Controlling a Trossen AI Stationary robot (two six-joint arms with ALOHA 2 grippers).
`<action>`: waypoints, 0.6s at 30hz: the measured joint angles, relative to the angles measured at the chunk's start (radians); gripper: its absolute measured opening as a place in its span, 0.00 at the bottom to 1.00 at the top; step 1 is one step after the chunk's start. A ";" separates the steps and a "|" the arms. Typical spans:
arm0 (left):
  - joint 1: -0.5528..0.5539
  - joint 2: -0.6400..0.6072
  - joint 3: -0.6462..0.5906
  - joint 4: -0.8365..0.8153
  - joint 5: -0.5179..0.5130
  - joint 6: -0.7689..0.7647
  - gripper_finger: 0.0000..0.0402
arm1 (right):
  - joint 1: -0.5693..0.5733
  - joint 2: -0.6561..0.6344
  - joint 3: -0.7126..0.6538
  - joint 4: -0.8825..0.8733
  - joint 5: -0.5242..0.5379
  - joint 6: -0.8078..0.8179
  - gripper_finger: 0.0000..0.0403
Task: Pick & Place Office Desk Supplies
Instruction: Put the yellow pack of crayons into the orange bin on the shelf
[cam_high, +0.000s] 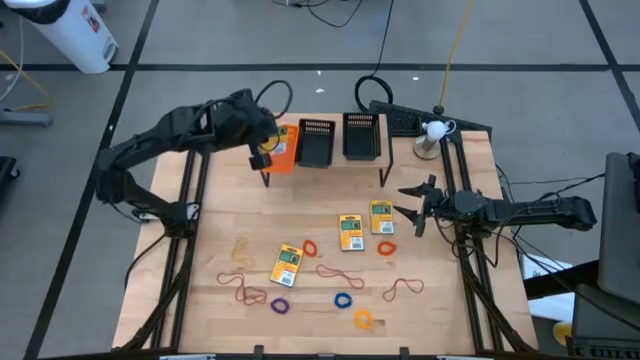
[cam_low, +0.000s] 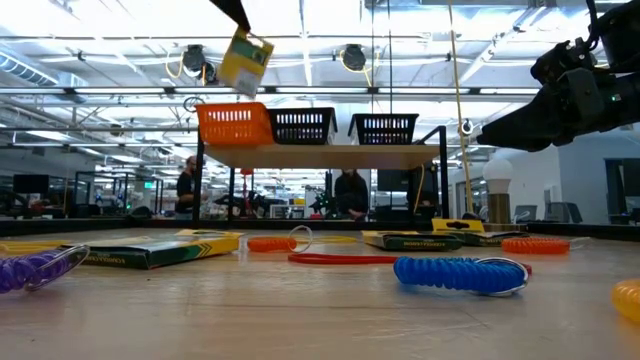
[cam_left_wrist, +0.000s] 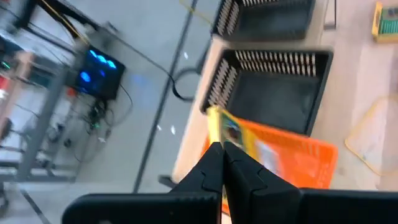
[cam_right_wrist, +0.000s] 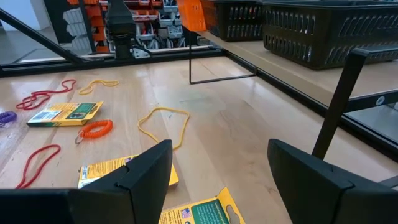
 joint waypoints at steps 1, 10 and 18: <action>0.011 0.006 -0.001 -0.012 0.014 0.000 0.00 | 0.000 0.000 0.000 0.000 0.000 0.000 0.63; 0.077 0.040 -0.001 -0.038 0.092 -0.026 0.00 | 0.000 0.003 0.000 0.001 0.000 0.000 0.63; 0.094 0.046 0.000 -0.056 0.169 -0.051 0.04 | 0.000 0.005 0.000 0.002 0.000 0.000 0.63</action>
